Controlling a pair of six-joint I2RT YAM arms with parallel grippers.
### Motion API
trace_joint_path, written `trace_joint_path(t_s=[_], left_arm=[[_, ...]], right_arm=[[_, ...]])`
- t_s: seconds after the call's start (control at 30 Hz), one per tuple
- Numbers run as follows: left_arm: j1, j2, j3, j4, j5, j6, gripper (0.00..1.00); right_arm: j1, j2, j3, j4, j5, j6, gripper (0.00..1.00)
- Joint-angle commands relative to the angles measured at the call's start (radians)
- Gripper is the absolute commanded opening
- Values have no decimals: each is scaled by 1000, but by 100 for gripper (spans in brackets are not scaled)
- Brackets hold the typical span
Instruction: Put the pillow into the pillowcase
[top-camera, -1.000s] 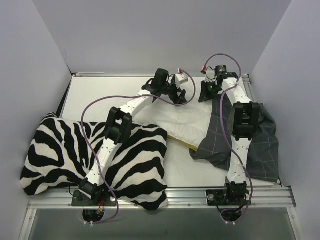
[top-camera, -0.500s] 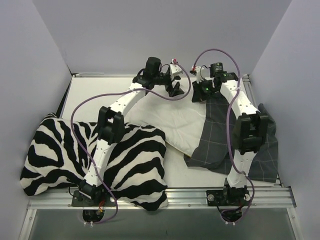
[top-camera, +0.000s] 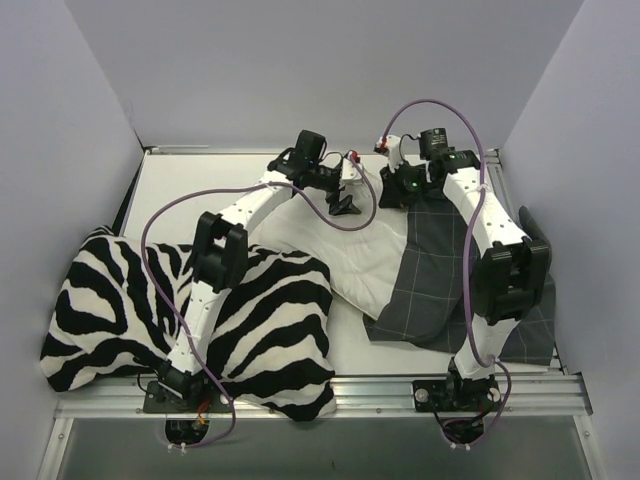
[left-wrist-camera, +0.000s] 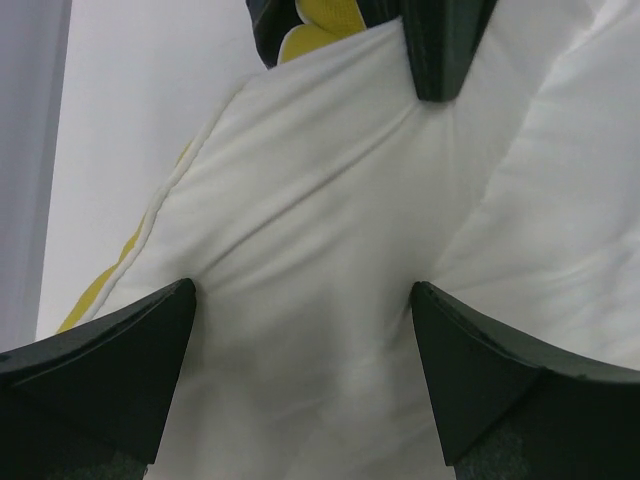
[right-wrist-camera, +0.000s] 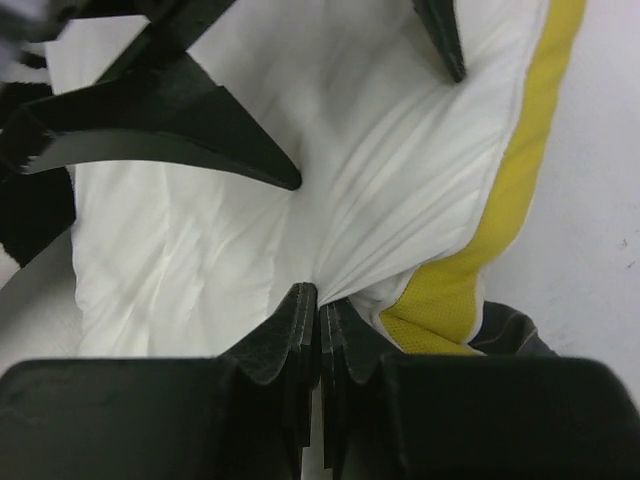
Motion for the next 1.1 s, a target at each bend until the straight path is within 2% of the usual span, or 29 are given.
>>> trace_joint_path(t_s=[0.0, 0.1, 0.13, 0.17, 0.2, 0.23, 0.37, 0.63, 0.8, 0.83, 0.87, 0.9, 0.97, 1.0, 1.03, 1.07], left_arm=[[-8, -65, 12, 0, 46, 51, 97], [-6, -114, -59, 106, 40, 31, 97], [-5, -163, -152, 164, 34, -8, 97], [0, -187, -197, 283, 25, -24, 97], [0, -210, -235, 325, 20, -27, 97], [0, -246, -296, 353, 19, -6, 97], [0, -293, -378, 479, 25, 20, 98], [-14, -292, -397, 550, 31, 66, 97], [-29, -257, -335, 426, 52, 141, 97], [-31, -241, -302, 392, 58, 184, 94], [-31, -234, -282, 314, 72, 206, 73], [-34, -229, -265, 278, 77, 220, 60], [-35, -217, -226, 182, 87, 275, 46], [-35, -217, -220, 159, 89, 305, 29], [-35, -221, -220, 142, 88, 318, 19], [-37, -224, -226, 128, 83, 324, 0]], right_arm=[[76, -114, -29, -60, -165, -38, 0], [81, -122, -40, -65, -163, -35, 0], [81, -125, -44, -65, -161, -36, 0], [81, -125, -47, -67, -160, -36, 0], [81, -133, -50, -70, -160, -36, 0], [81, -136, -53, -68, -164, -36, 0], [85, -148, -58, -74, -169, -38, 0], [125, -192, -72, -99, -177, -133, 0], [162, -231, -96, -111, -177, -202, 0], [167, -237, -101, -111, -175, -210, 0], [167, -237, -98, -108, -174, -211, 0], [167, -237, -96, -110, -171, -207, 0], [156, -238, -89, -108, -163, -205, 0], [155, -237, -87, -108, -158, -200, 0], [150, -234, -77, -106, -140, -194, 0], [139, -231, -67, -106, -131, -182, 1]])
